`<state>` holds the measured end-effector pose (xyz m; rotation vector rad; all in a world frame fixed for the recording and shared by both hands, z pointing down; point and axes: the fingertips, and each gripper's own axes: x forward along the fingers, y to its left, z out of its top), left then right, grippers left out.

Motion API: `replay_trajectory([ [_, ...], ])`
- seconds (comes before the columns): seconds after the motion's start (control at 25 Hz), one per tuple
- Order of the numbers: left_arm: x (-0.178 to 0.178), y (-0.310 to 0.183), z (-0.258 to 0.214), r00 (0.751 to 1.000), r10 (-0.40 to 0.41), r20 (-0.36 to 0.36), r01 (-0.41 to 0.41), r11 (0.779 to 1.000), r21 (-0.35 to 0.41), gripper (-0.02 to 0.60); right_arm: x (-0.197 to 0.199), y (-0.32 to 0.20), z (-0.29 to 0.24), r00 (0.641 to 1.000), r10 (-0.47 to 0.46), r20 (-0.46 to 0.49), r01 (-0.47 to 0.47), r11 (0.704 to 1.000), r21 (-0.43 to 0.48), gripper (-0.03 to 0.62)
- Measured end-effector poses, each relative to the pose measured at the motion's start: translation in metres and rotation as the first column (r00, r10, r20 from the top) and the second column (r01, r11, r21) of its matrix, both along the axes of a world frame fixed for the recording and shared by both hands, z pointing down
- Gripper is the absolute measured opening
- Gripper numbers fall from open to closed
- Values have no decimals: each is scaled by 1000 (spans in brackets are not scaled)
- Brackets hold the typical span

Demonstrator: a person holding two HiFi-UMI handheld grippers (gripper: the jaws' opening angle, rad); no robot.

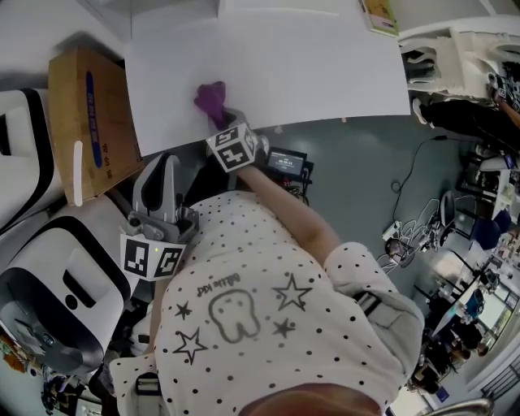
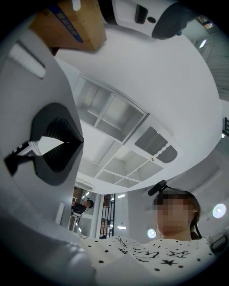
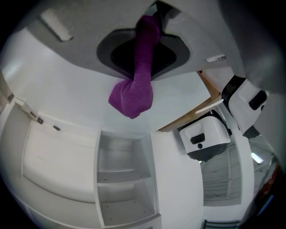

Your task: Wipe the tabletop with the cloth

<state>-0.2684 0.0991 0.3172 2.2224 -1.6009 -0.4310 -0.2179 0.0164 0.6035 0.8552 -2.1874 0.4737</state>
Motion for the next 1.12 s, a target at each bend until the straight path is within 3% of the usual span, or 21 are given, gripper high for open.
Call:
replay_trajectory([
  [0.52, -26, 13, 5, 998, -63, 16, 63, 998, -26, -5, -88, 35, -2, 968, -248, 18, 248, 968, 30, 63],
  [0.76, -41, 19, 5, 994, -101, 27, 102, 994, -31, -5, -138, 70, -2, 908, -417, 45, 417, 909, 10, 64],
  [1.12, -57, 22, 5, 987, -156, 40, 158, 987, -35, -5, -180, 105, 4, 813, -581, 38, 581, 814, 28, 64],
])
